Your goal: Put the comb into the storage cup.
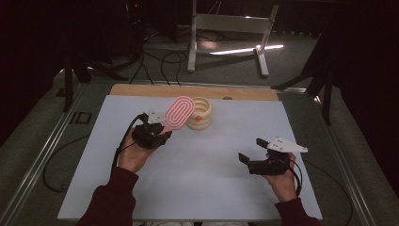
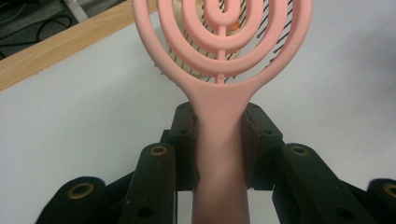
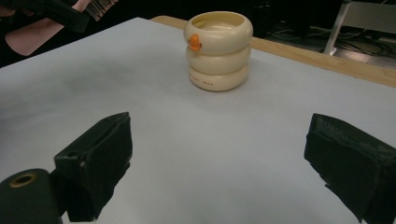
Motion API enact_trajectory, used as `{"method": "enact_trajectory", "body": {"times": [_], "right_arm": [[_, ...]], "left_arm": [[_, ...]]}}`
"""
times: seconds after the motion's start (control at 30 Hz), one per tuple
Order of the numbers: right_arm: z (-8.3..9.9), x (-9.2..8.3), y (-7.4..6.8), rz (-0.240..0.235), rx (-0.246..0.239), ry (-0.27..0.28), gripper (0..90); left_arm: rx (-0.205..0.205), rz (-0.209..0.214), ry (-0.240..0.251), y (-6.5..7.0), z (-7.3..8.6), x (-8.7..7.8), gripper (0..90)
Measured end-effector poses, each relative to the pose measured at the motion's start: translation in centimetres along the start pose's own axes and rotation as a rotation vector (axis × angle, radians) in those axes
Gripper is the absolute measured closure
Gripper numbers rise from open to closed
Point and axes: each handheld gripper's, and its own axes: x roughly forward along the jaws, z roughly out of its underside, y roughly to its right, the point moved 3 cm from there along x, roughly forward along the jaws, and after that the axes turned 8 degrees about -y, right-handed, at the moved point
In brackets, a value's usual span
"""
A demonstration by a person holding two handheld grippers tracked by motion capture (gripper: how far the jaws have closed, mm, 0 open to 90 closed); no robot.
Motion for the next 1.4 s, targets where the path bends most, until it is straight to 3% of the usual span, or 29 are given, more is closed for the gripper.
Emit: {"method": "enact_trajectory", "body": {"times": [0.93, 1.4], "right_arm": [[-2.1, 0.7, -0.4, -0.035, -0.010, 0.044, 7.7], [-3.3, 0.9, -0.5, -0.048, -0.011, 0.059, 7.7]], "left_arm": [[0.060, 0.024, 0.052, 2.2, -2.0, 0.0, 70.0], [0.115, 0.044, 0.073, 4.2, -3.0, 0.7, 70.0]]}}
